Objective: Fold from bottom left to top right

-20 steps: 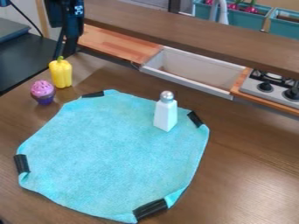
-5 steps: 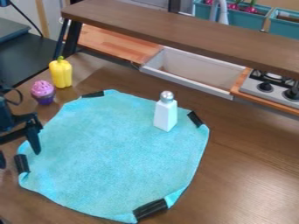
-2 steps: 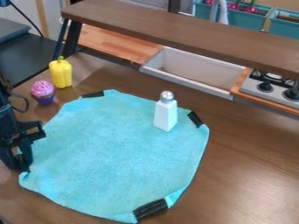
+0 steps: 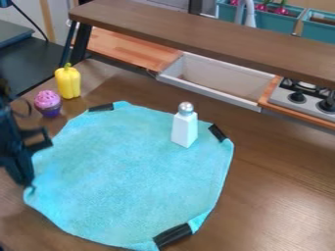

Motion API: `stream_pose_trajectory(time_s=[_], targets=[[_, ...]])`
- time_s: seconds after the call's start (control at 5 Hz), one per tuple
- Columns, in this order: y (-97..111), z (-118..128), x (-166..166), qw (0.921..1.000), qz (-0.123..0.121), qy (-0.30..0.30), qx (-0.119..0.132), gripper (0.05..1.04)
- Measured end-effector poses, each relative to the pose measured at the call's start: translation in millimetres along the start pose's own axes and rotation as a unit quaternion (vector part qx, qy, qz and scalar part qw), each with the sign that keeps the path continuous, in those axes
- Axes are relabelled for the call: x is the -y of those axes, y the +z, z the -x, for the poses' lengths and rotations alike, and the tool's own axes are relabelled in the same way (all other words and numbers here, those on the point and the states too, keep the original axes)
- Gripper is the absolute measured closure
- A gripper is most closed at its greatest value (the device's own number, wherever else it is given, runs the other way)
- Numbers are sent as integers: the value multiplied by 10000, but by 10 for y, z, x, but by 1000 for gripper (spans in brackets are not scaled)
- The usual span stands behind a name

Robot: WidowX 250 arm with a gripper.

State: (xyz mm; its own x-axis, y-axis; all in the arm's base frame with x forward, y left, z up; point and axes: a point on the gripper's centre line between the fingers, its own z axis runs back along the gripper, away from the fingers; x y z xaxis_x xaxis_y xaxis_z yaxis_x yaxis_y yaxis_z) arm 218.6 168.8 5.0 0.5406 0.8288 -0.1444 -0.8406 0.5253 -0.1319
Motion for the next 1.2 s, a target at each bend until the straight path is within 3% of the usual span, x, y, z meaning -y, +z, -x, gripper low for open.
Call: stream_pose_trajectory(time_s=[0.2,0.4,0.8,1.2], targets=[[326,-23,198,9992,342,218,-64,1029],[544,9,542,9973,604,264,-310,1031],[736,137,1121,9954,801,264,-452,1031],[869,170,1771,9927,1101,364,-340,1032]])
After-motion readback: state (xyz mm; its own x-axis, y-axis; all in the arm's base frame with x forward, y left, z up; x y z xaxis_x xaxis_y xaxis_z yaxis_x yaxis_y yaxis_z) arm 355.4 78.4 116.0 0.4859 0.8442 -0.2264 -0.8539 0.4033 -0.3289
